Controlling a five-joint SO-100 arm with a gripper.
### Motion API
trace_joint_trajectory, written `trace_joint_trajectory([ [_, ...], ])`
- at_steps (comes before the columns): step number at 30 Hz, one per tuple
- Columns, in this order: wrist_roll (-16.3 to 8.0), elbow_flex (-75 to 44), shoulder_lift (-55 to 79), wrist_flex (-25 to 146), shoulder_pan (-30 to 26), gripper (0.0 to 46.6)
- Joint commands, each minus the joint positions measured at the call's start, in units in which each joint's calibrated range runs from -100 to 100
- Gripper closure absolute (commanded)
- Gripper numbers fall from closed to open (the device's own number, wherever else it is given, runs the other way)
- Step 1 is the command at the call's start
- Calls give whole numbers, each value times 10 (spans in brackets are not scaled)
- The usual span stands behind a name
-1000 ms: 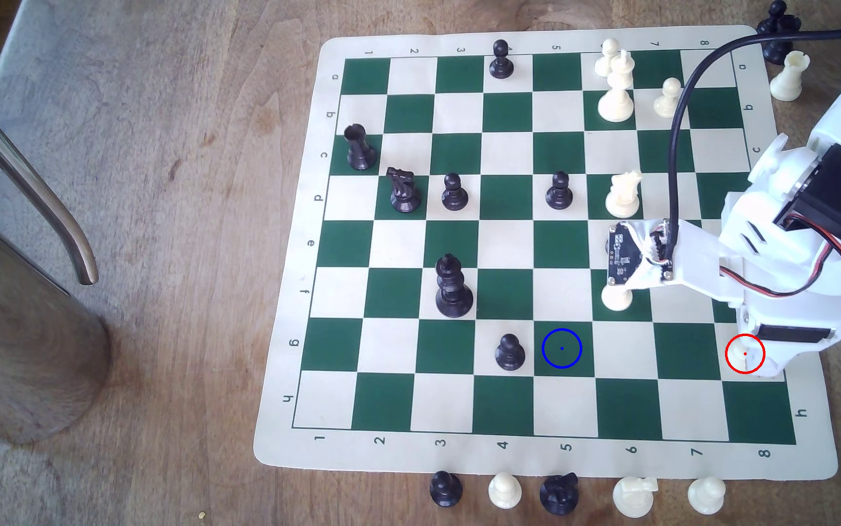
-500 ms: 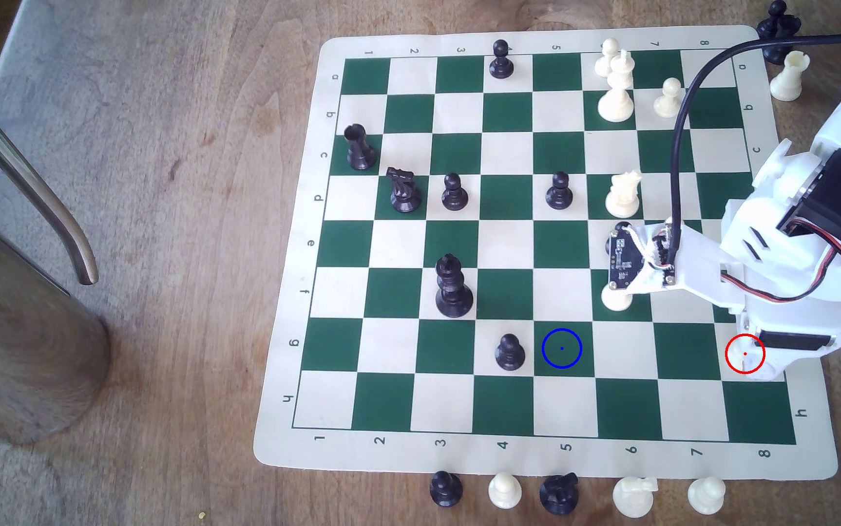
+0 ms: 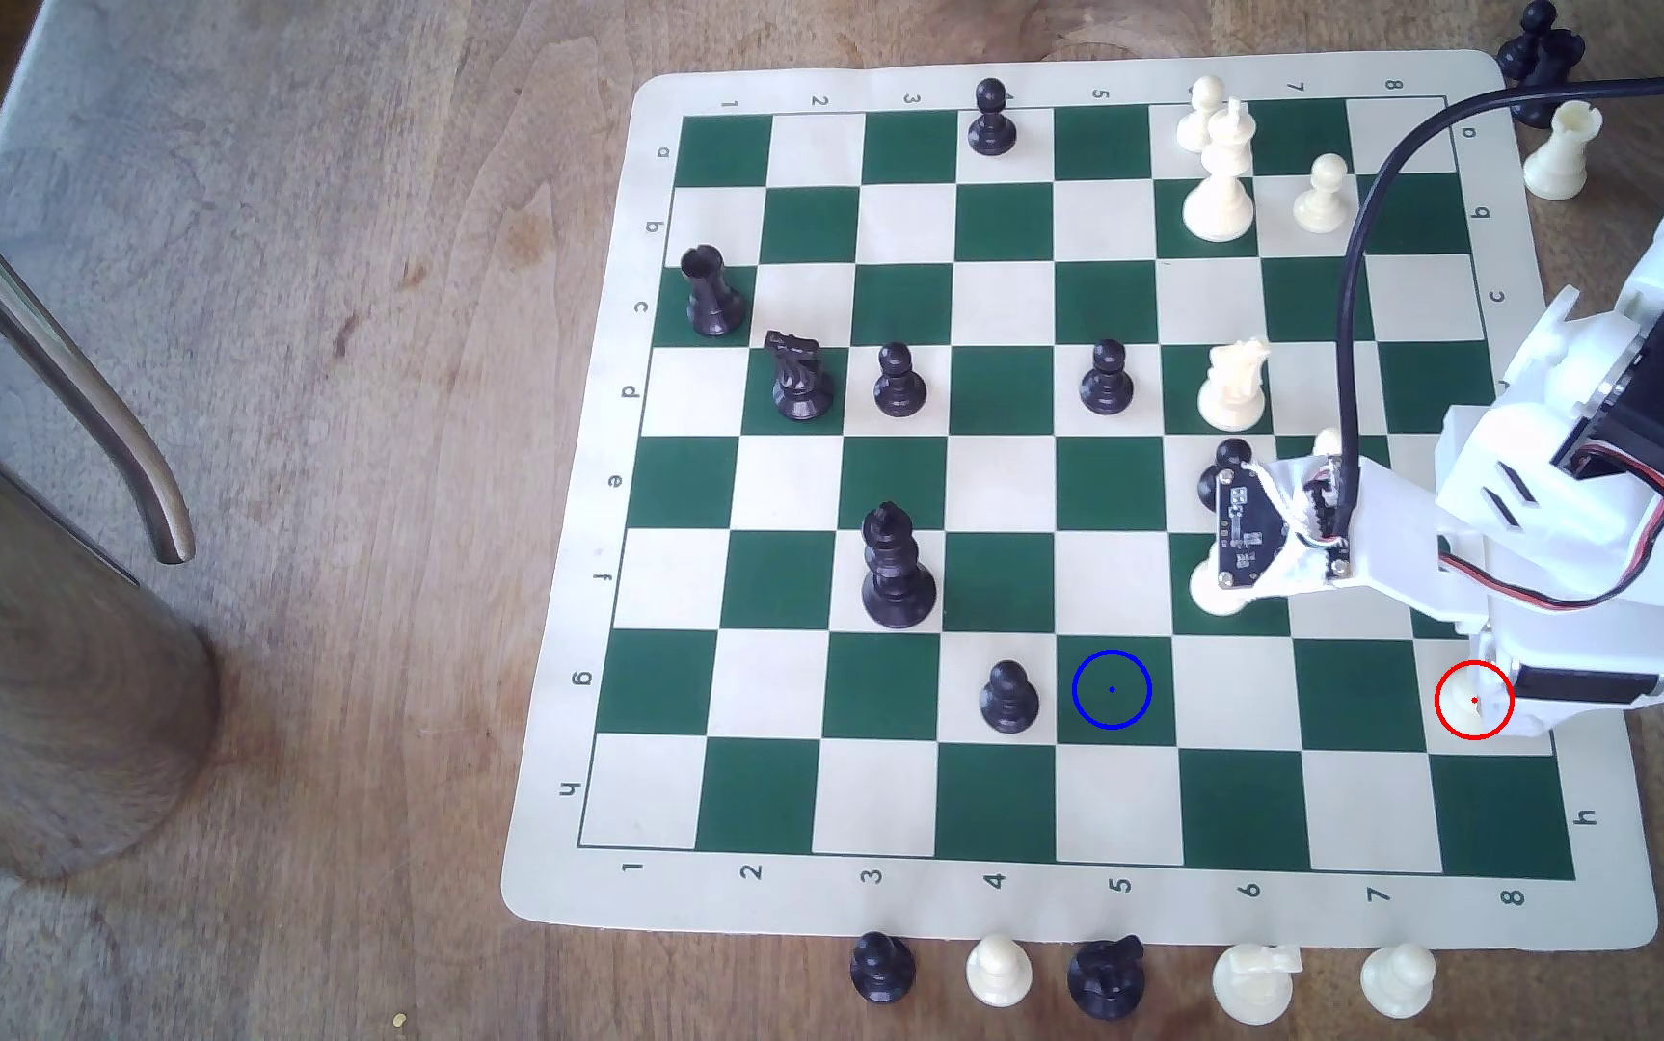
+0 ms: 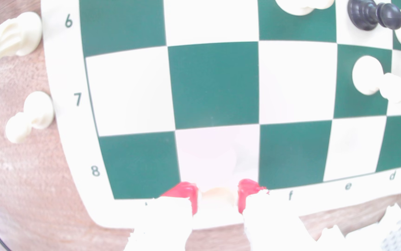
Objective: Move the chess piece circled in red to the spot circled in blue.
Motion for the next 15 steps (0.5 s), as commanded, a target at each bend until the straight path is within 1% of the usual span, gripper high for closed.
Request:
trace_joint_trajectory([
  [1,10,-66,-23,66,1,462],
  [4,23,-132,-28,118,23,462],
  [5,31,-168,-26,143,37,462],
  [9,43,-230,-5,172,53,462],
  [10,53,-270,18,184,66,462],
  [15,62,-365,94,190,86,462],
])
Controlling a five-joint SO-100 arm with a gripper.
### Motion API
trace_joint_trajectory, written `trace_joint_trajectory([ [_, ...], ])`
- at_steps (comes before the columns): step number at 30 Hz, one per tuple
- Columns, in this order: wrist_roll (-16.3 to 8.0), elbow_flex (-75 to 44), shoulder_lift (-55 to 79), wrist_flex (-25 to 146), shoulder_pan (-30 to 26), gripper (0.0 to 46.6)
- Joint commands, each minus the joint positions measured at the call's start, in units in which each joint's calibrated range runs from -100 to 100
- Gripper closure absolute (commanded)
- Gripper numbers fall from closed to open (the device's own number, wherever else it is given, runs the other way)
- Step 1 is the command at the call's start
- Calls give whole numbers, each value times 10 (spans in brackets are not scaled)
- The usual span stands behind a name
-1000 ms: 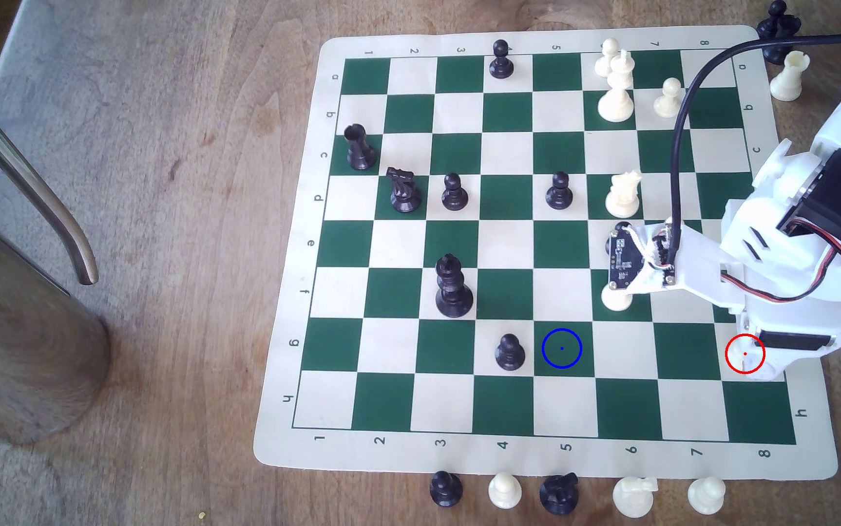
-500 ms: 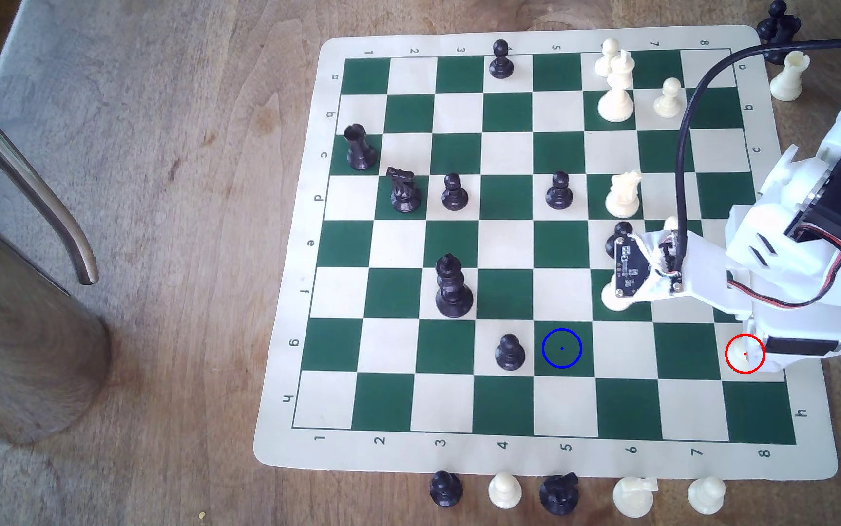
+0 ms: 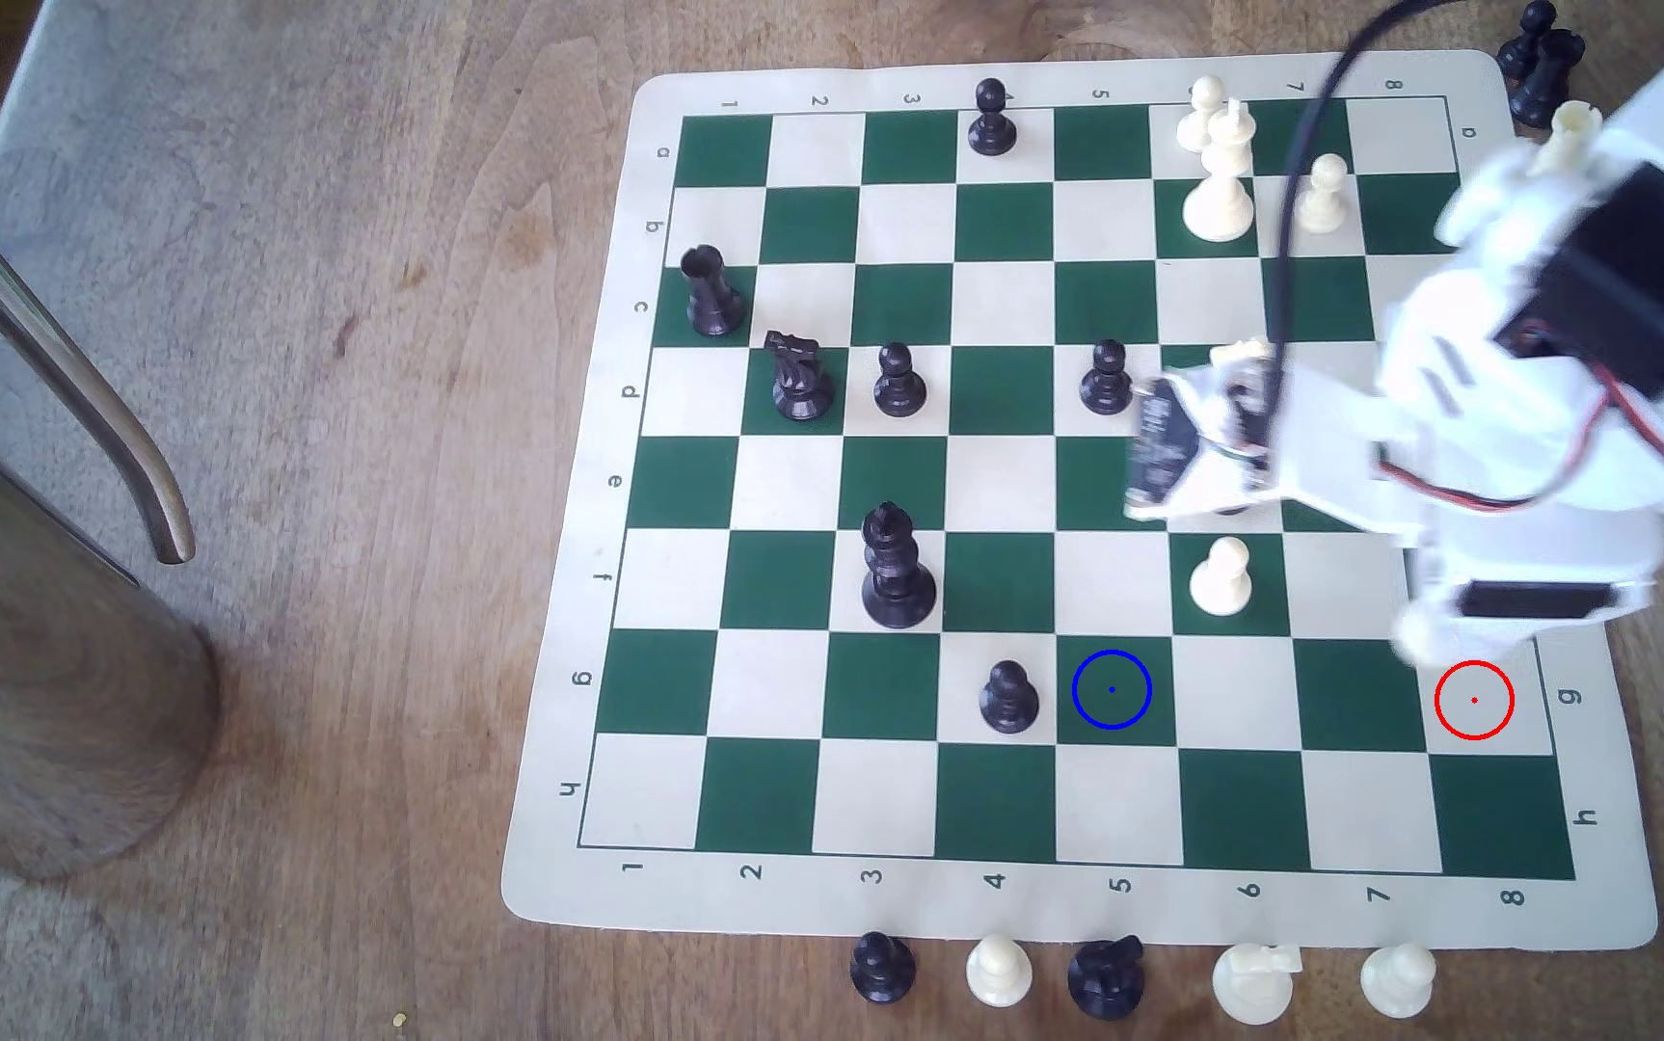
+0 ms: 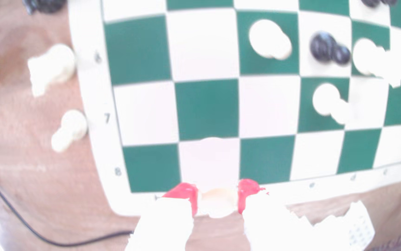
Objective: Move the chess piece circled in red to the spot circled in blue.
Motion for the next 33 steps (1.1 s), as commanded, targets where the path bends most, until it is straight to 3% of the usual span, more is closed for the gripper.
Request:
trace_joint_trajectory([
  [1,6,-133,56,12,12,462],
  [12,4,-360,259,-13,54,462],
  [25,13,-377,335,-54,114,462],
  [33,14,-375,338,-59,123,462],
])
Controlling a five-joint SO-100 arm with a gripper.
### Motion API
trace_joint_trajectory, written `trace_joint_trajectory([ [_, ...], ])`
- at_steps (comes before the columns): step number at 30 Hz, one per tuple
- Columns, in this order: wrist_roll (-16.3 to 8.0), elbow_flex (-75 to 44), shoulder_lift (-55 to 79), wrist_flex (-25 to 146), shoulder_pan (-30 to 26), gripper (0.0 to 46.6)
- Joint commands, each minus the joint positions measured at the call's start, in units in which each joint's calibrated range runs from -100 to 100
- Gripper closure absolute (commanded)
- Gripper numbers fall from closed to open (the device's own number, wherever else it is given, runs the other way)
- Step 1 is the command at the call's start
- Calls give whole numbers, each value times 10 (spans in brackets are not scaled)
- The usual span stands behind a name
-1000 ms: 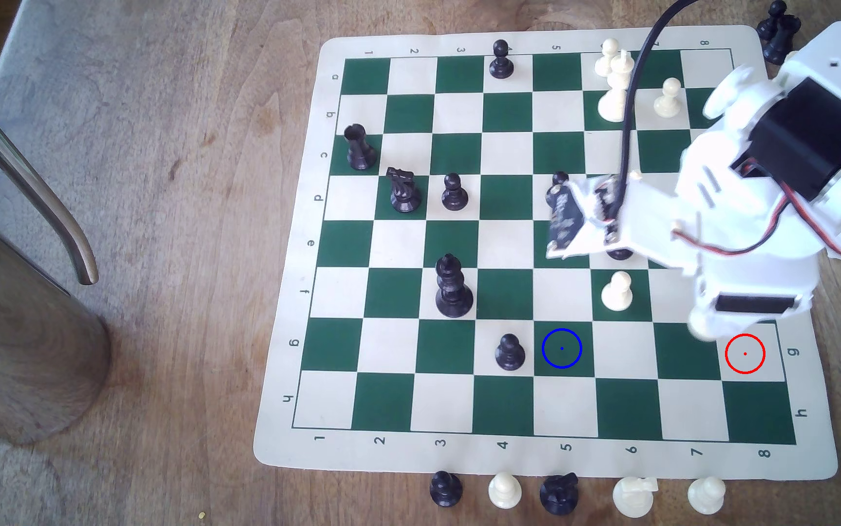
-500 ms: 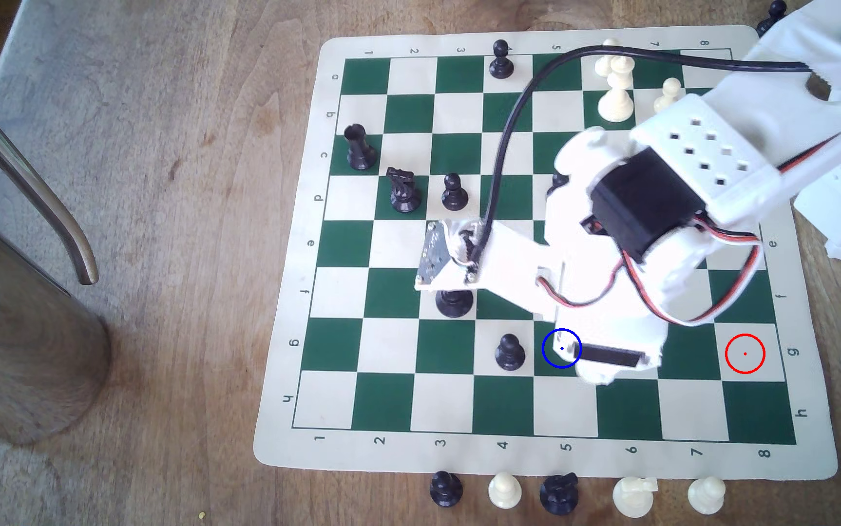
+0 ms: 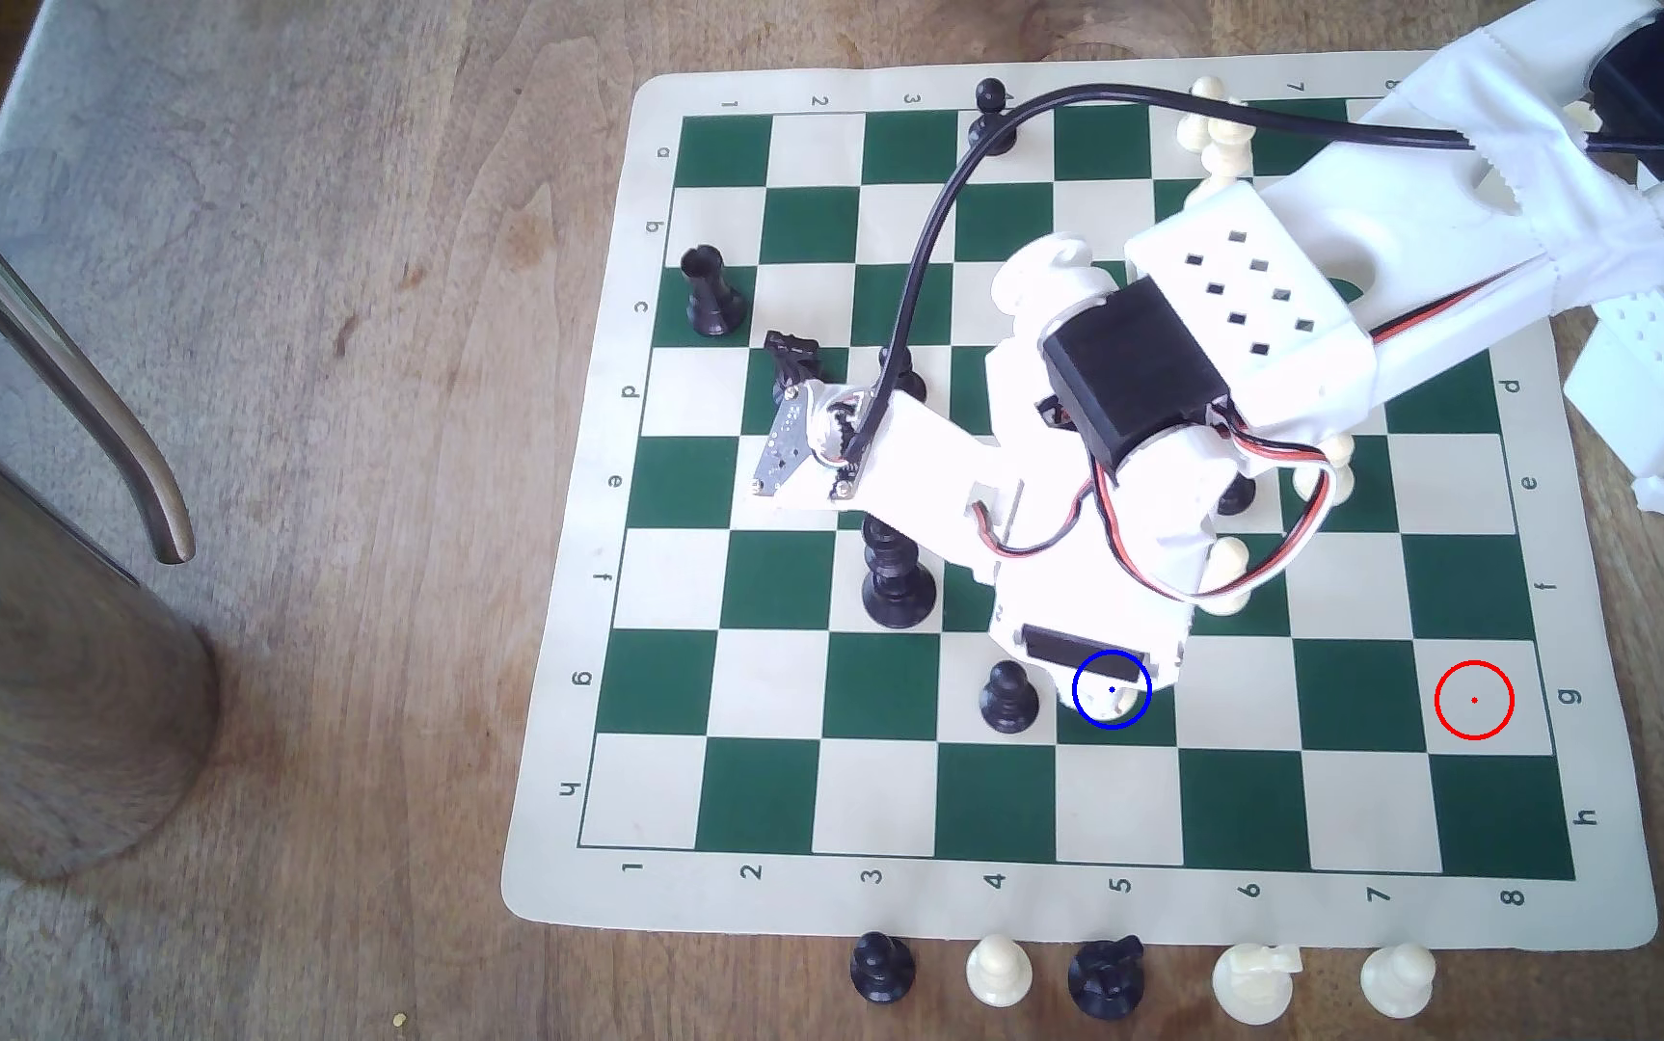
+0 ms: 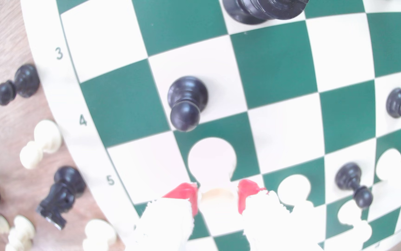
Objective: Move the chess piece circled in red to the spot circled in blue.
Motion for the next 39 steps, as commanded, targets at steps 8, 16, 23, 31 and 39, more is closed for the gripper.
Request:
trace_joint_trajectory([
  [8,3,-35,1,-5,12,462],
  [16,5,-7,-2,-20,17,462],
  [23,8,18,0,-20,15,462],
  [31,8,26,0,-17,12,462],
  [39,10,34,8,-14,9,247],
])
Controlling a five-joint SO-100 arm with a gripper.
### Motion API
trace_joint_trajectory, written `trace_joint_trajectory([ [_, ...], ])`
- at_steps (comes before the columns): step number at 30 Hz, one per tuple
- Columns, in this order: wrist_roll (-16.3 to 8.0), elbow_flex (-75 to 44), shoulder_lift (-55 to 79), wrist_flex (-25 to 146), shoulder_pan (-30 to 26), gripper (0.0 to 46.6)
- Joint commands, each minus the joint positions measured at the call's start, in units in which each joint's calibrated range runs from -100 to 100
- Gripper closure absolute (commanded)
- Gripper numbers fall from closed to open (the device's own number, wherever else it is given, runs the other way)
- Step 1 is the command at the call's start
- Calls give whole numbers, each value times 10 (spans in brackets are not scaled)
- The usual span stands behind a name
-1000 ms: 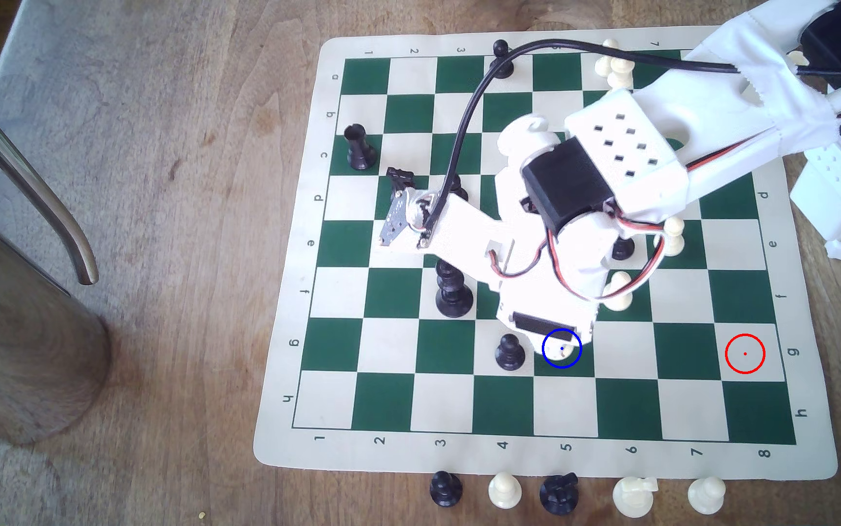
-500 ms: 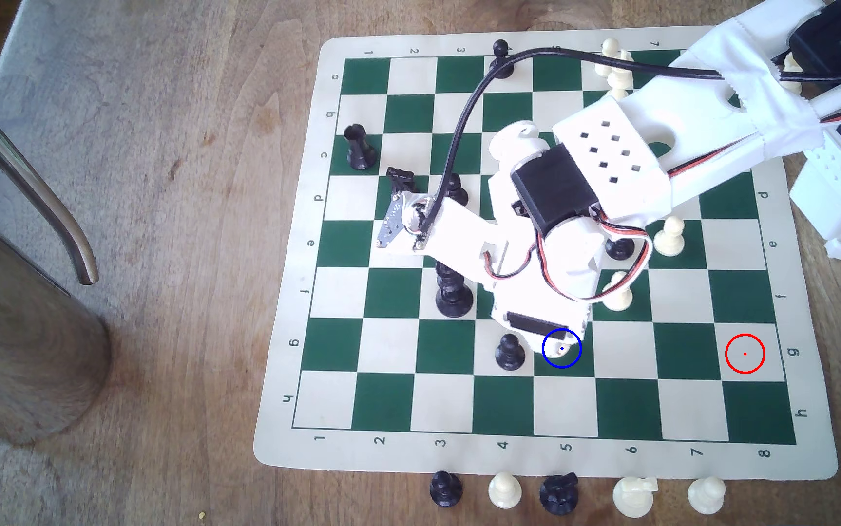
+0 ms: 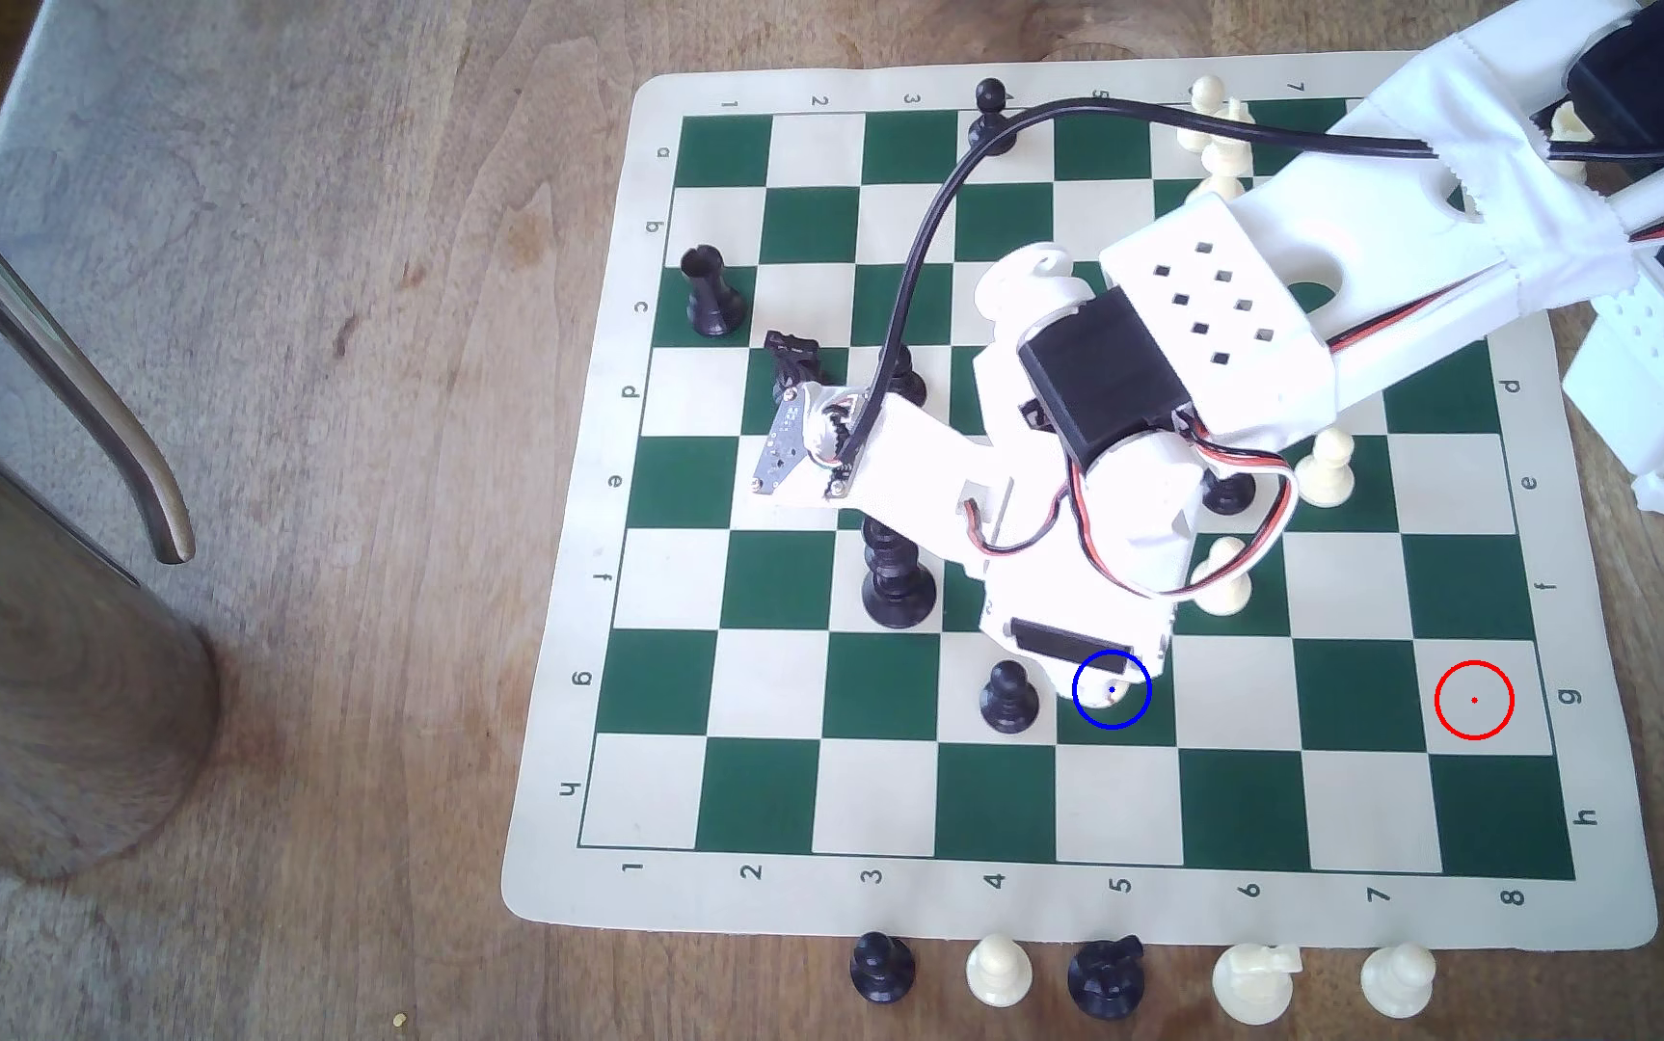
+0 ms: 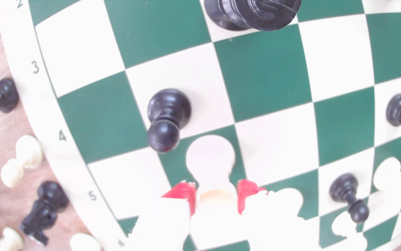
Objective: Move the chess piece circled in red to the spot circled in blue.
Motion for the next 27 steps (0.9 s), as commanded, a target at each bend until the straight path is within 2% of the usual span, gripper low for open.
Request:
trace_joint_trajectory([
  [1,4,4,-12,11,-5,229],
  [2,6,4,-12,15,-5,205],
  [5,7,4,-13,20,-5,194],
  [14,9,33,-59,42,-14,192],
  [27,9,185,-255,49,-25,198],
])
